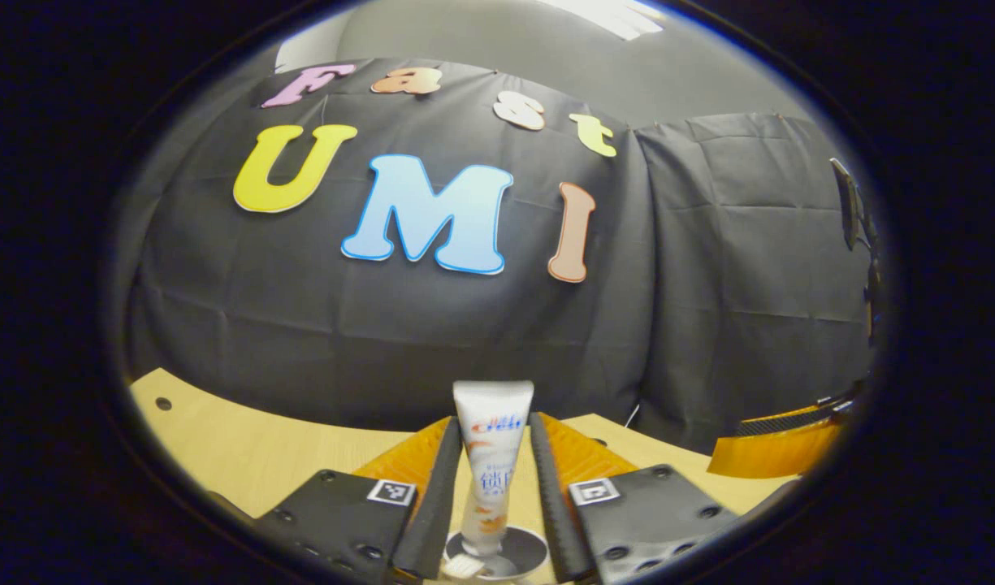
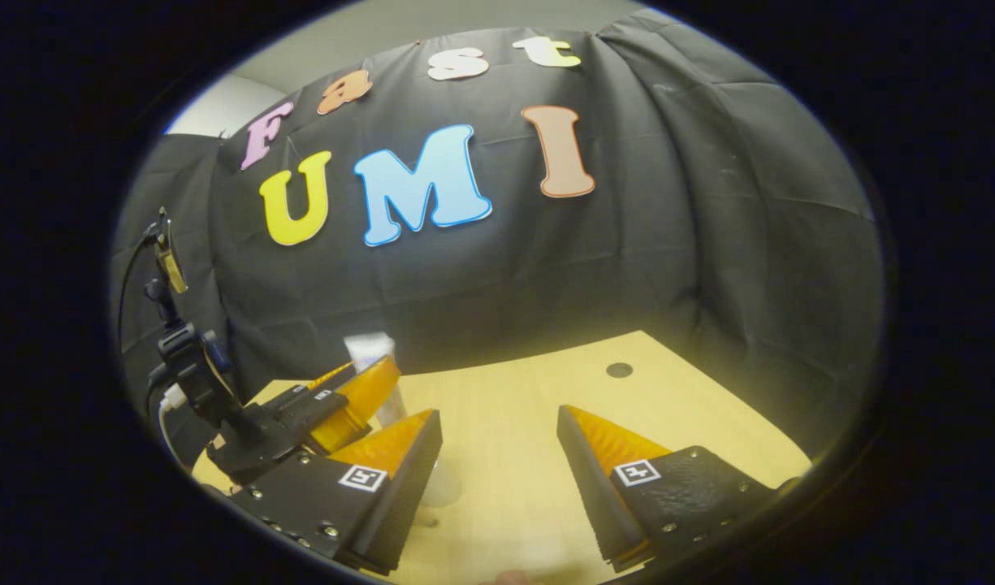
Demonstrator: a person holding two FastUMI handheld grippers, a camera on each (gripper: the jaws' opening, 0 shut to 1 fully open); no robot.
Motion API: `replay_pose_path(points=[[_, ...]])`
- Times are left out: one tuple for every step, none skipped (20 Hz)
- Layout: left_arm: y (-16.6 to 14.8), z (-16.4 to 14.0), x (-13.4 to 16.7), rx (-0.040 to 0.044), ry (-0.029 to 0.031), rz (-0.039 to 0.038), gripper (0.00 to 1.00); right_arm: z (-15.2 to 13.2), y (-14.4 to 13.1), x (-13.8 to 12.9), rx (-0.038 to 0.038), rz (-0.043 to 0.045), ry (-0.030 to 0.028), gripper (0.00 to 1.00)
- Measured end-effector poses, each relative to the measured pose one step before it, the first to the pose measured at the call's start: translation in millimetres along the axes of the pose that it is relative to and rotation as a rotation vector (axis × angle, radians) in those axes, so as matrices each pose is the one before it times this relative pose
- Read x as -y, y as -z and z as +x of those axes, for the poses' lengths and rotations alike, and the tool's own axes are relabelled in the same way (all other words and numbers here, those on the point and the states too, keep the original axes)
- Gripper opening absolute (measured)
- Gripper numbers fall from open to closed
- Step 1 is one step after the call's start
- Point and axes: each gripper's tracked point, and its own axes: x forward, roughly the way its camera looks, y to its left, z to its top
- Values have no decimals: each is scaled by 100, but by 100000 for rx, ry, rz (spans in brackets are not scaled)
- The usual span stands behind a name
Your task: Put the toothbrush and toothpaste on the desktop into the cup, then pick up the cup and place it on the coaster on the desktop.
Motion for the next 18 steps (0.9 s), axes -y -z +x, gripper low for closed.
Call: replay_pose_path(points=[[-368, -267, -318, 451, -908, 898, 77, 149, 26, -251, -255, 293, -277, 86], [-411, -76, 52, 677, 182, 87, 88, 115, -6, -254, -257, 103, -204, 86], [-491, -203, -23, 867, 20, -50, 84, 49, 178, -107, -306, 9, -355, 86], [-202, -258, -214, 632, -409, -2, 84, 144, 94, -308, -378, -52, -389, 86], [-240, -322, -139, 476, -104, -207, 88, -137, 55, -236, -394, -189, -364, 86], [-440, -388, -20, 592, 100, -624, 89, 23, -18, -442, -291, -313, -339, 86], [-272, -428, -172, 501, -245, -411, 84, -119, -25, -317, -313, -368, -236, 86], [-399, -401, -107, 512, 92, -276, 88, -101, 72, -152, -168, -448, -196, 86], [-679, 106, -16, 745, -11, -188, 84, 65, -67, -363, -155, -250, -384, 86], [-588, -216, -114, 887, -59, 165, 88, -289, 118, -298, -278, -246, -492, 86], [-432, -411, -53, 693, -149, 262, 88, -27, 0, -385, -151, -323, -341, 86], [-416, -268, -149, 628, -609, 198, 88, -88, 96, -378, -307, -400, -289, 86], [-398, -396, -151, 418, -199, 61, 92, -169, 530, 69, -570, -467, -535, 86], [-430, -487, -237, 792, -481, 120, 88, 146, 146, -202, -767, -581, -409, 86], [-198, -367, -154, 457, -190, 64, 92, 25, 324, -558, -981, -806, -555, 86], [-279, -443, -297, 247, -761, 224, 84, 254, 238, -849, -1129, -942, -469, 86], [-207, -229, -315, 93, -510, -9, 88, 258, 379, -718, -1419, -1175, -419, 86], [-111, -330, -265, -230, -514, -1, 88, 359, 390, -622, -1487, -1045, -553, 86]])
